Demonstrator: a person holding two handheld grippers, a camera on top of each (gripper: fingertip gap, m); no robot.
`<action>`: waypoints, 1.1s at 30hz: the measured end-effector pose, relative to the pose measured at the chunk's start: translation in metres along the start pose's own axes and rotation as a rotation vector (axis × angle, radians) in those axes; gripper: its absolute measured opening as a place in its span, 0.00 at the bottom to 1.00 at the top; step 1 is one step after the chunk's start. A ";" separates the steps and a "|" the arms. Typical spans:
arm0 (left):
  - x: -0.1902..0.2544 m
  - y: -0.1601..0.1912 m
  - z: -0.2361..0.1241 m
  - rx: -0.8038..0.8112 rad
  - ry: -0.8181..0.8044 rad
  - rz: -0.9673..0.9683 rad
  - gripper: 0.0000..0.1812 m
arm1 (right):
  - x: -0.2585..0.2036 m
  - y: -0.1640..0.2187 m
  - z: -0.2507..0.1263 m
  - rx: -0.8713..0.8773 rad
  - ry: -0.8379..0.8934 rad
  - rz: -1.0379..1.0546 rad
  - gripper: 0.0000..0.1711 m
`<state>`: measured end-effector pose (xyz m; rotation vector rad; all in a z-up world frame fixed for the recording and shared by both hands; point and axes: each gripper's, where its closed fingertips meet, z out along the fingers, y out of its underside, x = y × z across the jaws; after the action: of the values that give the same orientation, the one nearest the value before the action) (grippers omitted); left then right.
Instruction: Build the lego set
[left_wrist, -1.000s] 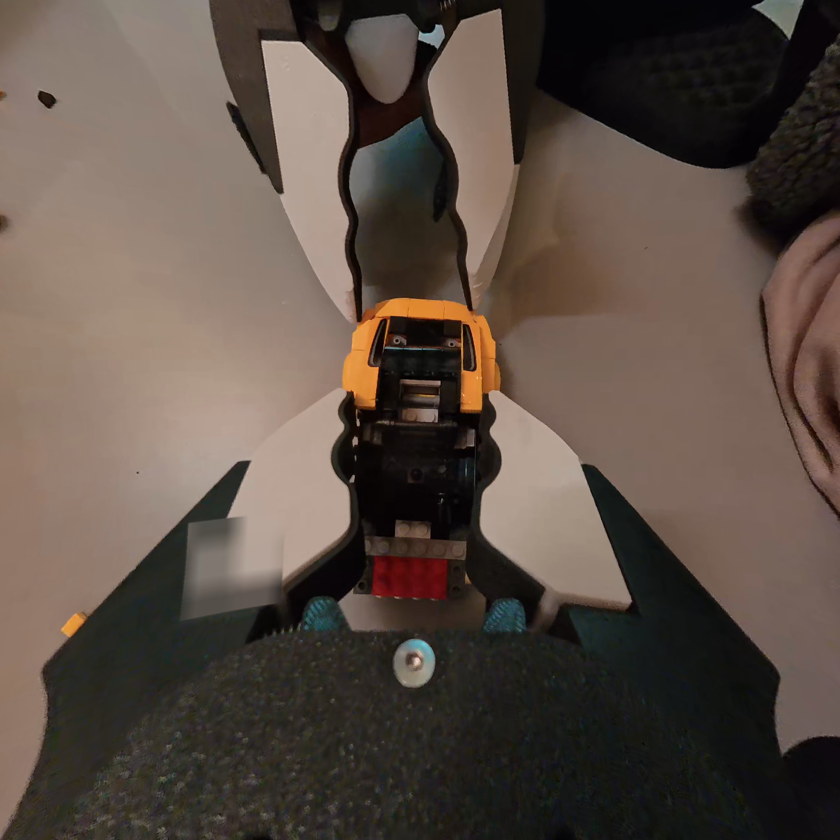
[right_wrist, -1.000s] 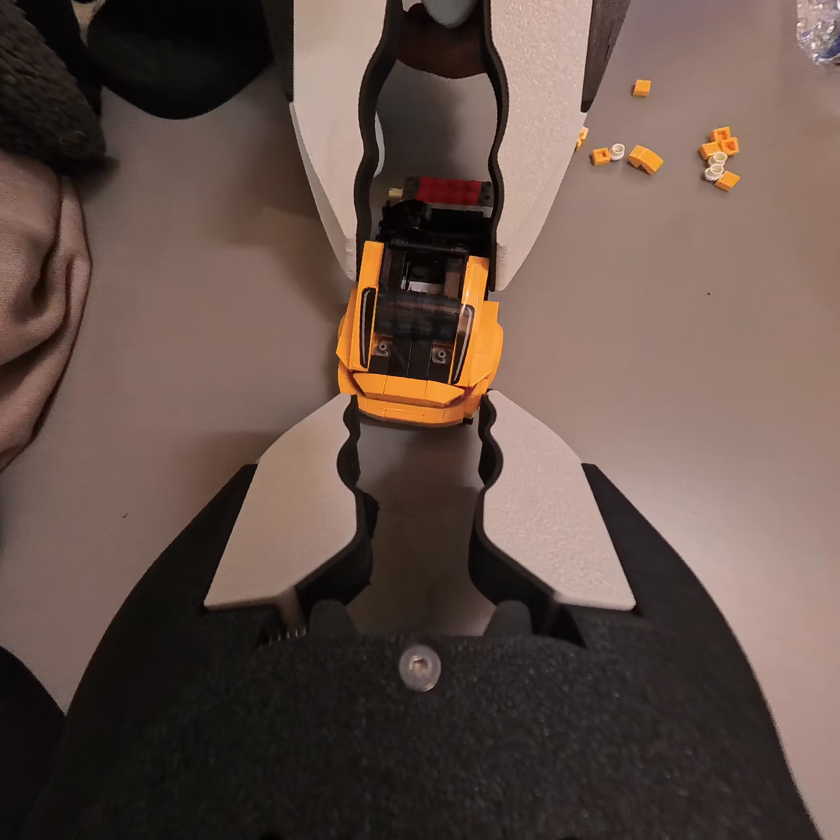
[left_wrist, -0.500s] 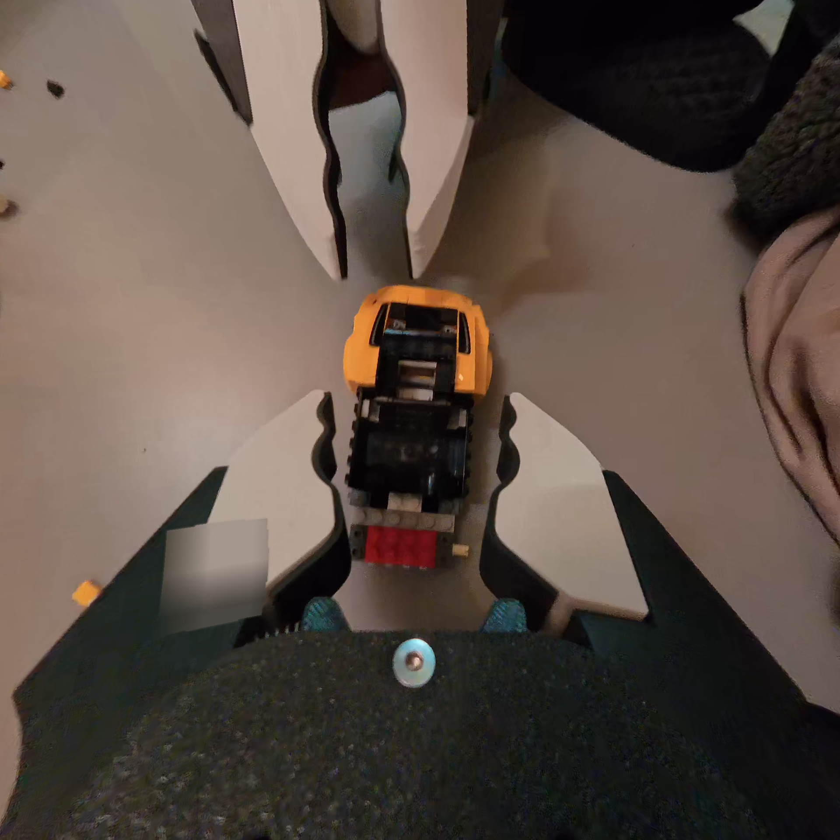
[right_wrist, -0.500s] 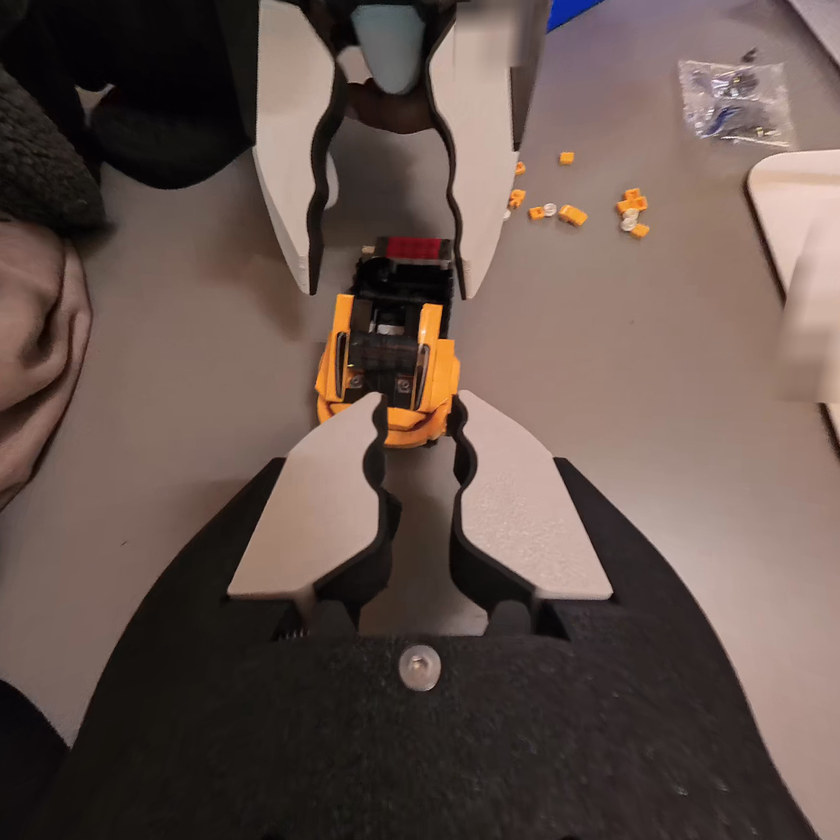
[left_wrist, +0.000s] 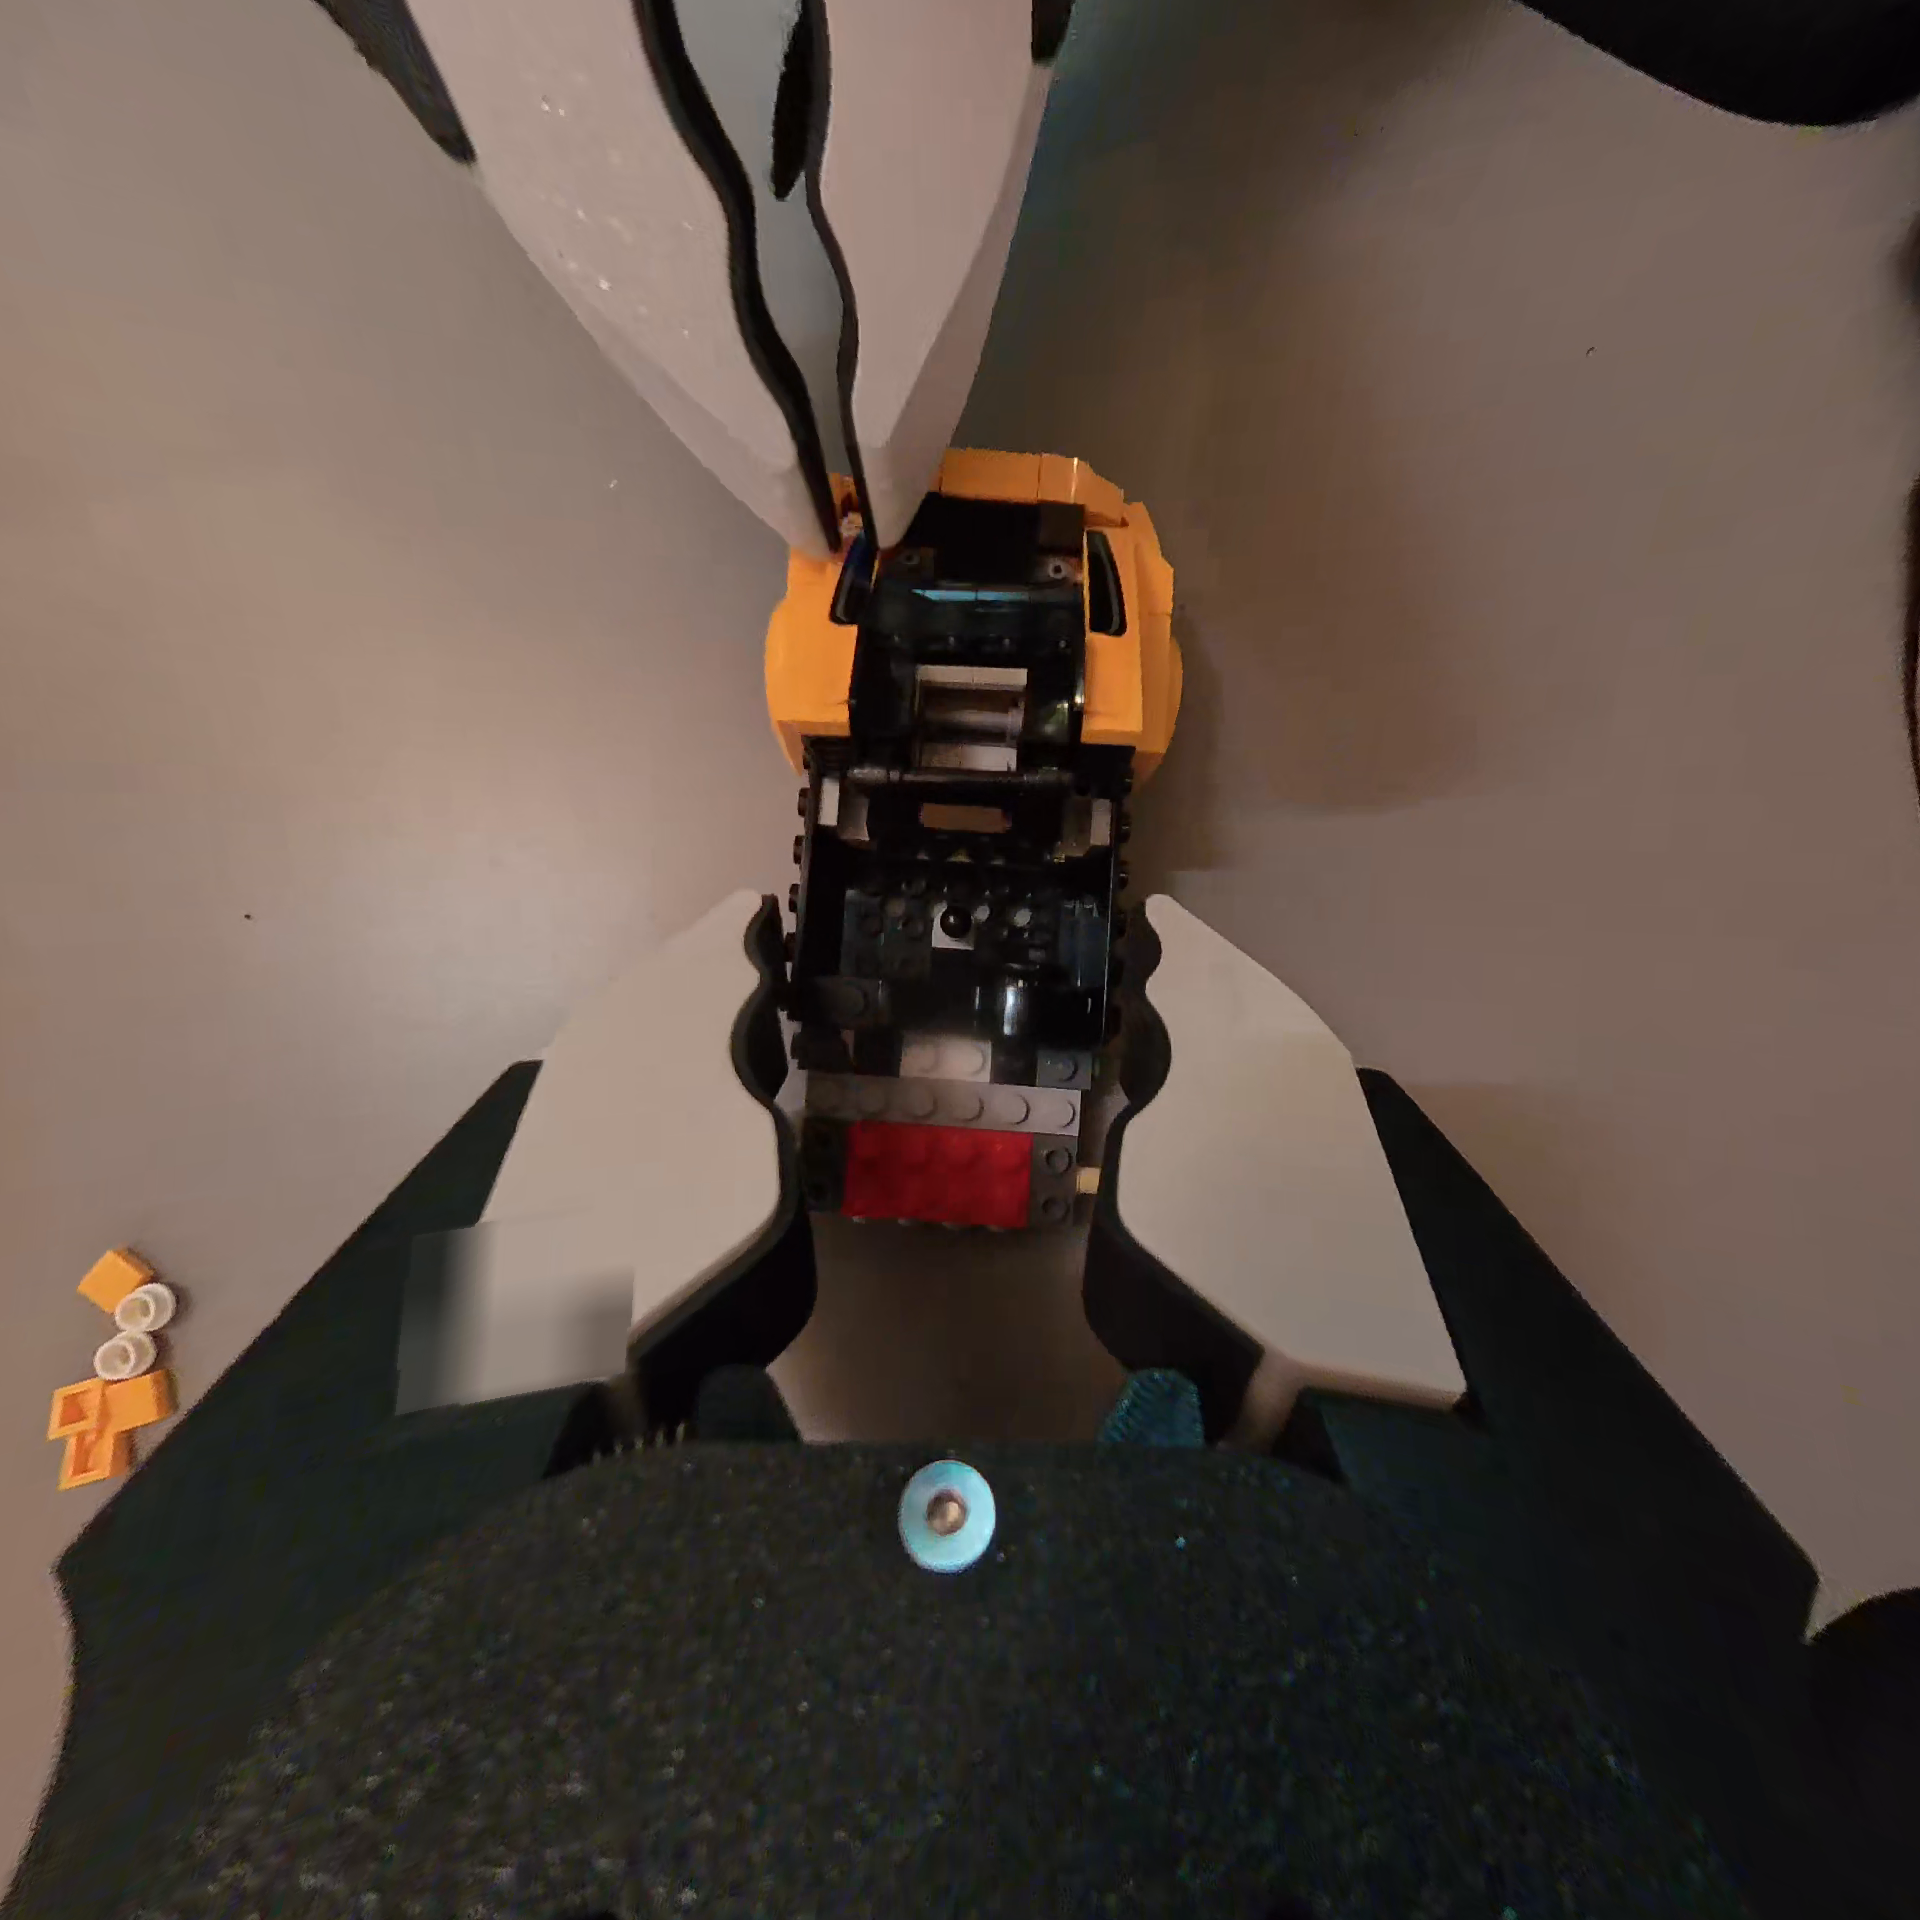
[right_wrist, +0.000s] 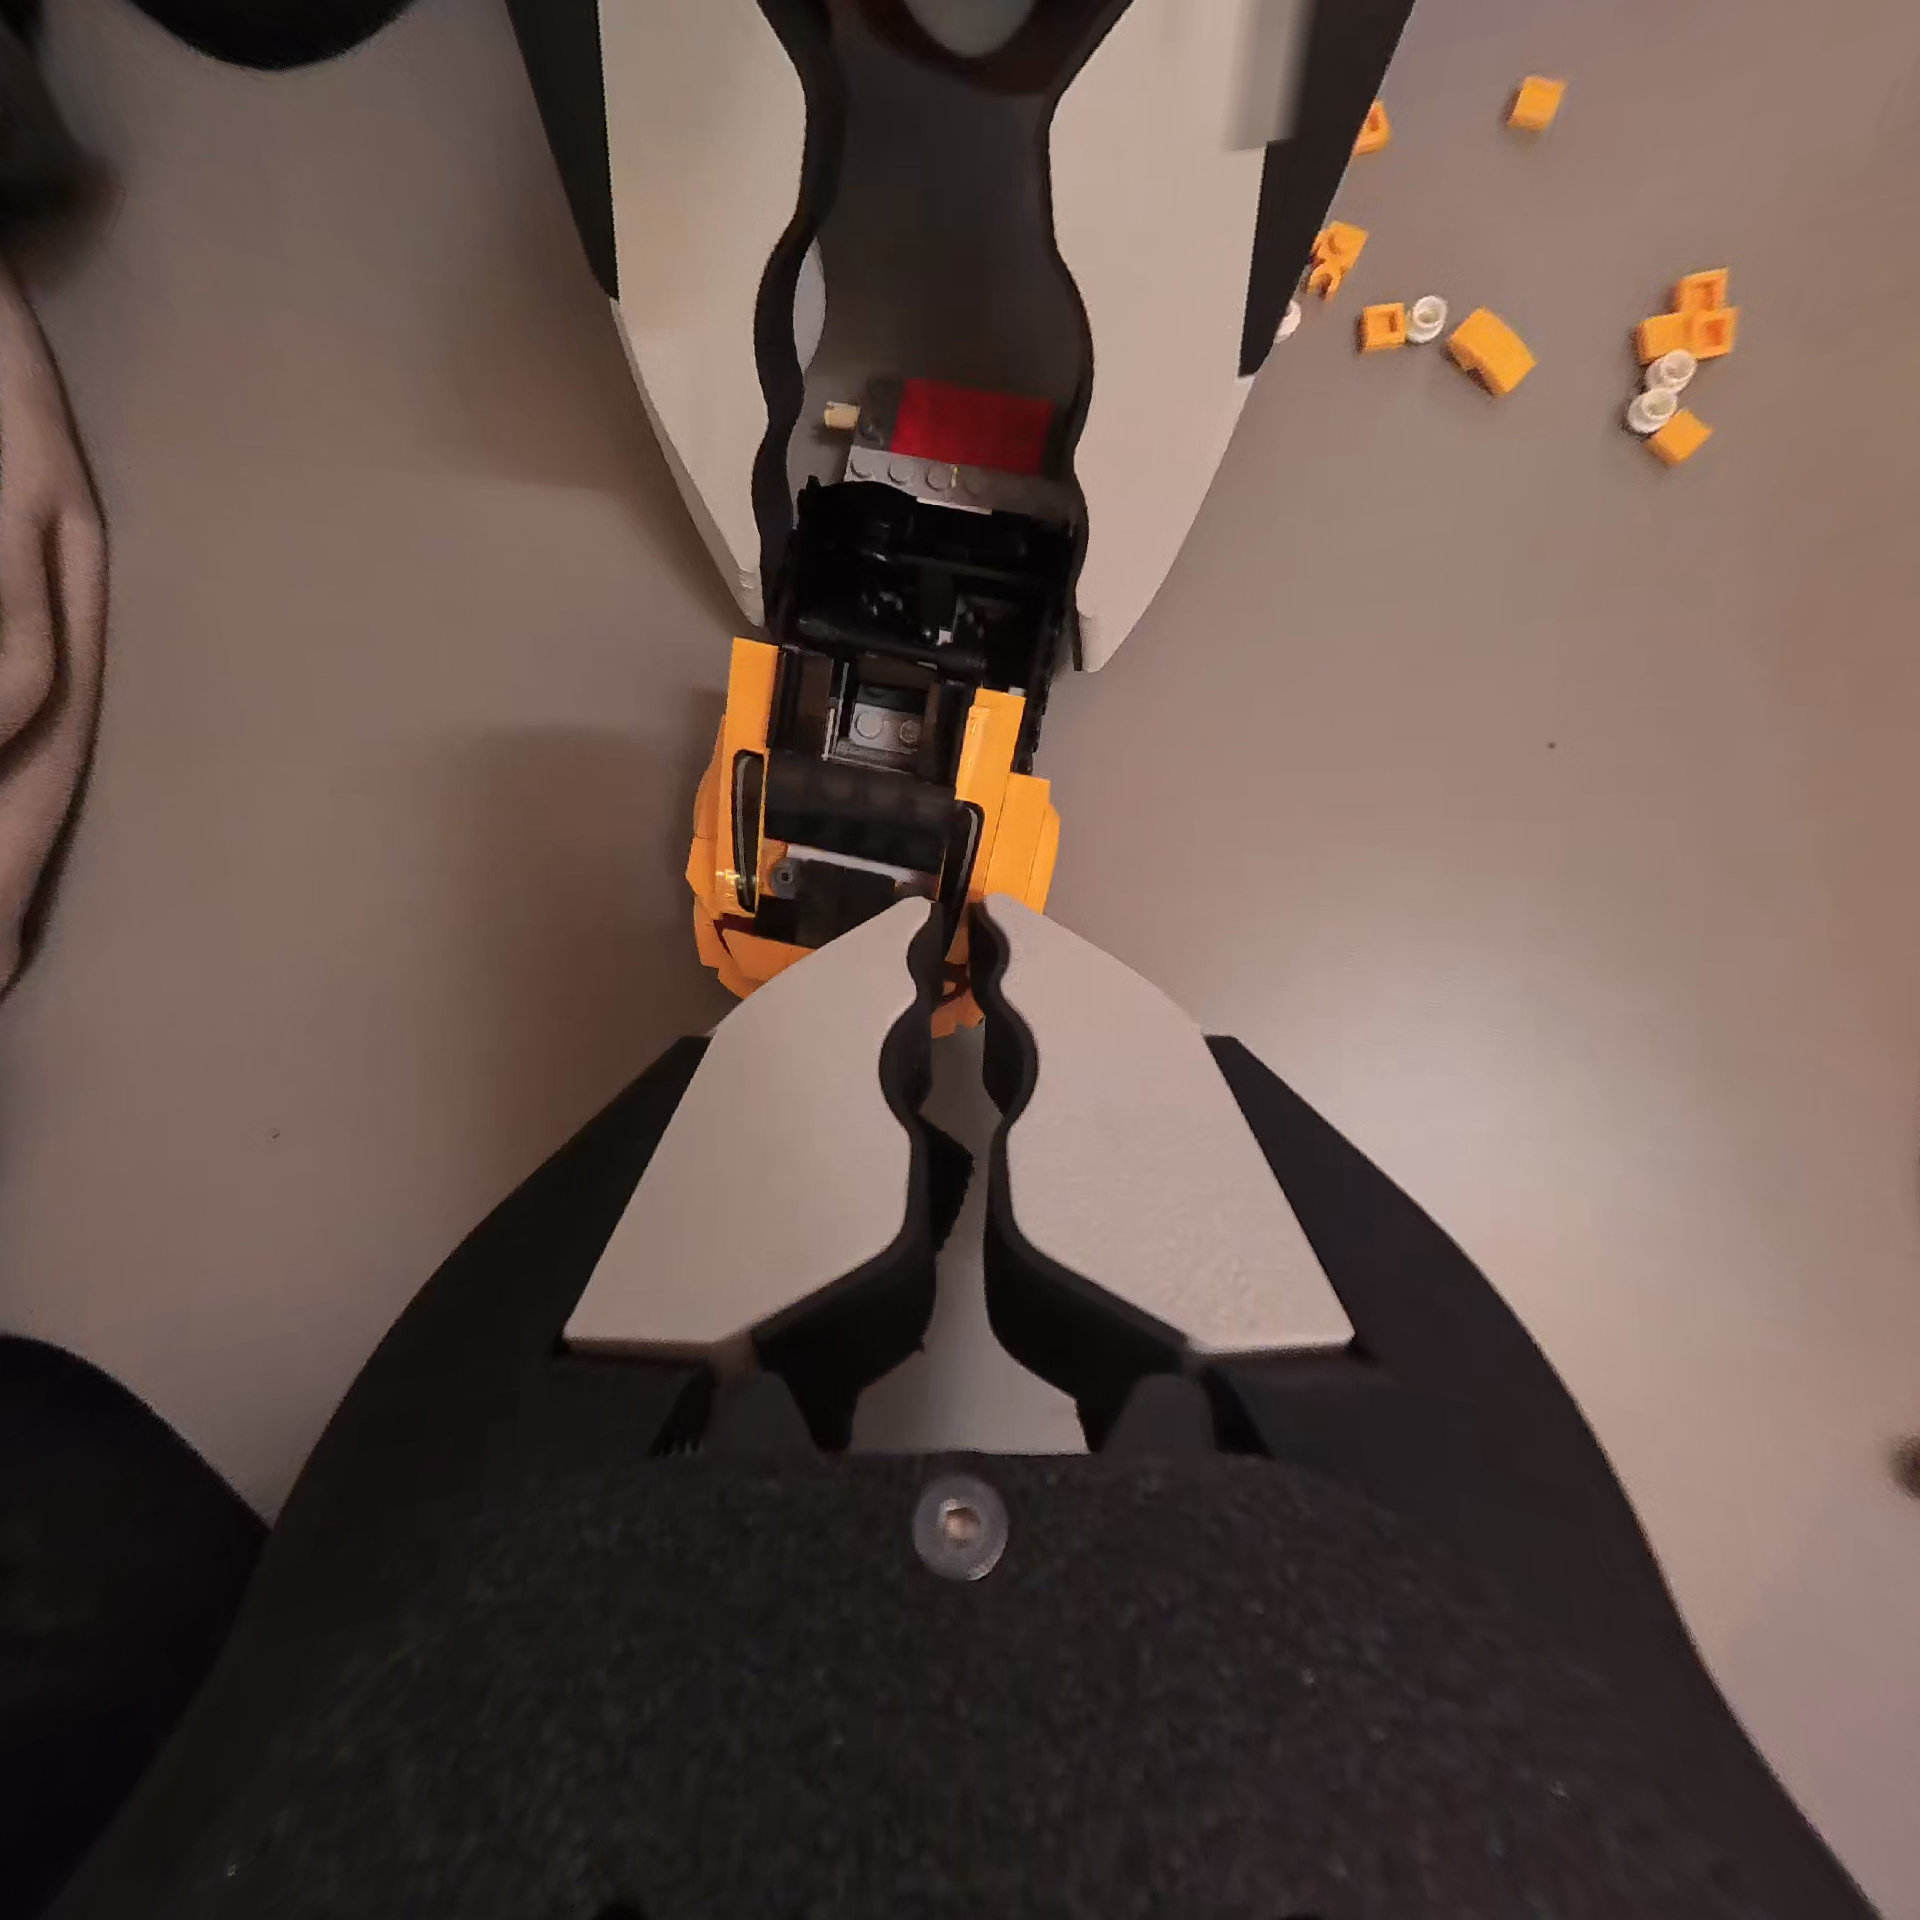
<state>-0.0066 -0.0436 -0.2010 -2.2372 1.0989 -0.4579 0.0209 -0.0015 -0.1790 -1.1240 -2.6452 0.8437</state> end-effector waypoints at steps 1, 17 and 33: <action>0.000 0.000 0.000 0.005 0.001 0.001 0.34 | 0.000 0.000 0.000 -0.010 -0.002 -0.001 0.02; 0.001 -0.001 0.000 0.034 -0.012 0.019 0.34 | 0.002 -0.013 0.002 -0.078 -0.003 -0.041 0.13; 0.005 0.001 -0.002 0.028 0.003 0.040 0.34 | -0.003 -0.003 0.001 -0.196 -0.108 -0.065 0.00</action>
<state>-0.0048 -0.0489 -0.2002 -2.1875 1.1297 -0.4570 0.0210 -0.0059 -0.1783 -1.0538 -2.8894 0.6629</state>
